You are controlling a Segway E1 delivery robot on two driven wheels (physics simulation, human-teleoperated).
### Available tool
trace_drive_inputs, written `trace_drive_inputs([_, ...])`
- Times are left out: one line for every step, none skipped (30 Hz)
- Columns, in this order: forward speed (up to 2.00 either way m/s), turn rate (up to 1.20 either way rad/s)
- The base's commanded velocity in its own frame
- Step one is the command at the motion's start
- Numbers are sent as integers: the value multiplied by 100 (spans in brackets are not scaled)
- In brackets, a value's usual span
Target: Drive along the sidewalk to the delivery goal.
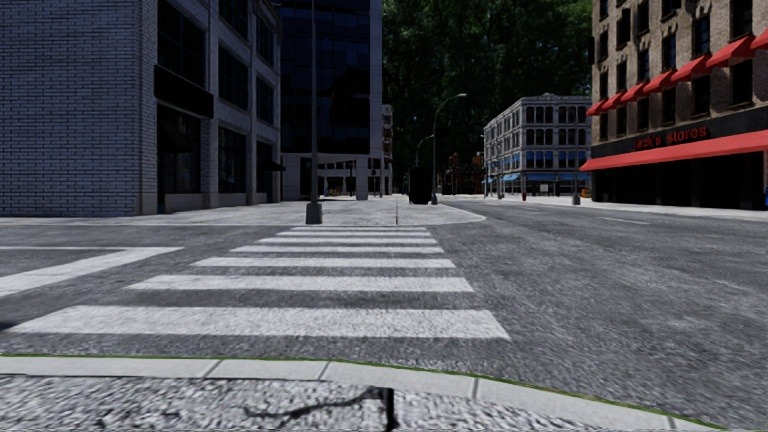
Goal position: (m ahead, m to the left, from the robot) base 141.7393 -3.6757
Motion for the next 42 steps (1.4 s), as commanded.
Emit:
trace_drive_inputs([200,0])
trace_drive_inputs([200,0])
trace_drive_inputs([200,0])
trace_drive_inputs([200,0])
trace_drive_inputs([200,0])
trace_drive_inputs([200,0])
trace_drive_inputs([200,0])
trace_drive_inputs([200,0])
trace_drive_inputs([200,0])
trace_drive_inputs([200,0])
trace_drive_inputs([200,0])
trace_drive_inputs([200,0])
trace_drive_inputs([200,0])
trace_drive_inputs([200,0])
trace_drive_inputs([200,0])
trace_drive_inputs([200,0])
trace_drive_inputs([200,0])
trace_drive_inputs([200,0])
trace_drive_inputs([200,0])
trace_drive_inputs([200,0])
trace_drive_inputs([200,0])
trace_drive_inputs([200,0])
trace_drive_inputs([200,0])
trace_drive_inputs([200,0])
trace_drive_inputs([200,0])
trace_drive_inputs([200,0])
trace_drive_inputs([200,0])
trace_drive_inputs([200,0])
trace_drive_inputs([200,0])
trace_drive_inputs([200,0])
trace_drive_inputs([200,0])
trace_drive_inputs([200,0])
trace_drive_inputs([200,0])
trace_drive_inputs([200,0])
trace_drive_inputs([200,0])
trace_drive_inputs([200,0])
trace_drive_inputs([200,0])
trace_drive_inputs([200,0])
trace_drive_inputs([200,0])
trace_drive_inputs([200,0])
trace_drive_inputs([200,0])
trace_drive_inputs([200,0])
